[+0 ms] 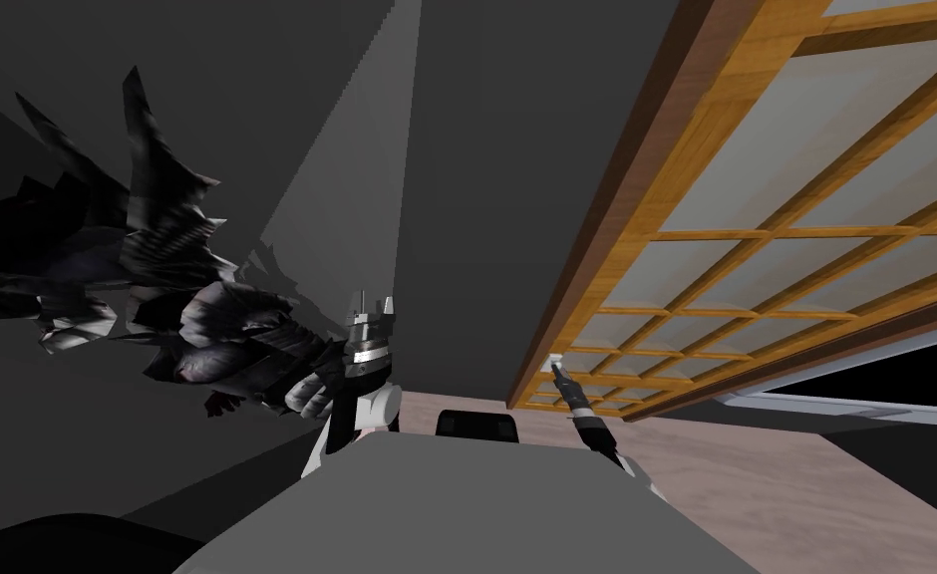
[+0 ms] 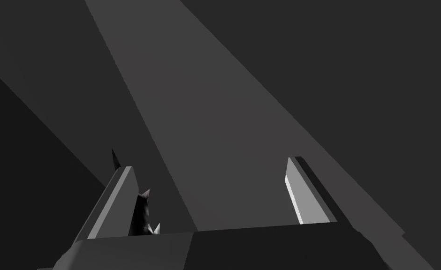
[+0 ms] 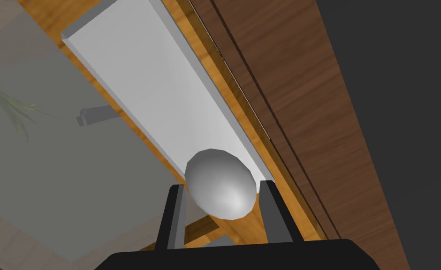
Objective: Pull the door open
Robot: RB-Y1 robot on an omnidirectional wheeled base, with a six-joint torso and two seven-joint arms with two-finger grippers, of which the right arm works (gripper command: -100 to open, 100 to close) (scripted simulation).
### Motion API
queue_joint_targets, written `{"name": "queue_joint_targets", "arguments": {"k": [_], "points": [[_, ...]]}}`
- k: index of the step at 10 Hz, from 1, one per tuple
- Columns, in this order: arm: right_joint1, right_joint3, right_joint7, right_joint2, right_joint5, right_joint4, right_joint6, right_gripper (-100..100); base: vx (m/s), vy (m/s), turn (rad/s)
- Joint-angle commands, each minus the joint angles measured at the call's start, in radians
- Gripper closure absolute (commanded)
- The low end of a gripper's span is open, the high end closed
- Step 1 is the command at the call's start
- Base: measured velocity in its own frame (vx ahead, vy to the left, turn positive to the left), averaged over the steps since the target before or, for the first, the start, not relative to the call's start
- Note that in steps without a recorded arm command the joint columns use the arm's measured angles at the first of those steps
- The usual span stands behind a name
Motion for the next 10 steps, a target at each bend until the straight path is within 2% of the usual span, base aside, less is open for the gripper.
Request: {"name": "queue_joint_targets", "arguments": {"k": [1, 5, 6, 10], "points": [[-0.001, -0.002, -0.029, 0.0, 0.0, 0.006, 0.0, 100, -0.023, -0.01, 0.016], [-0.019, -0.011, -0.144, -0.001, 0.004, 0.03, -0.005, 100, -0.034, -0.01, 0.024], [-0.002, -0.02, -0.088, -0.002, 0.019, 0.018, -0.019, -100, -0.023, 0.011, -0.061], [0.026, -0.046, 0.004, -0.008, 0.057, 0.007, -0.055, -100, -0.003, 0.028, -0.047]]}}
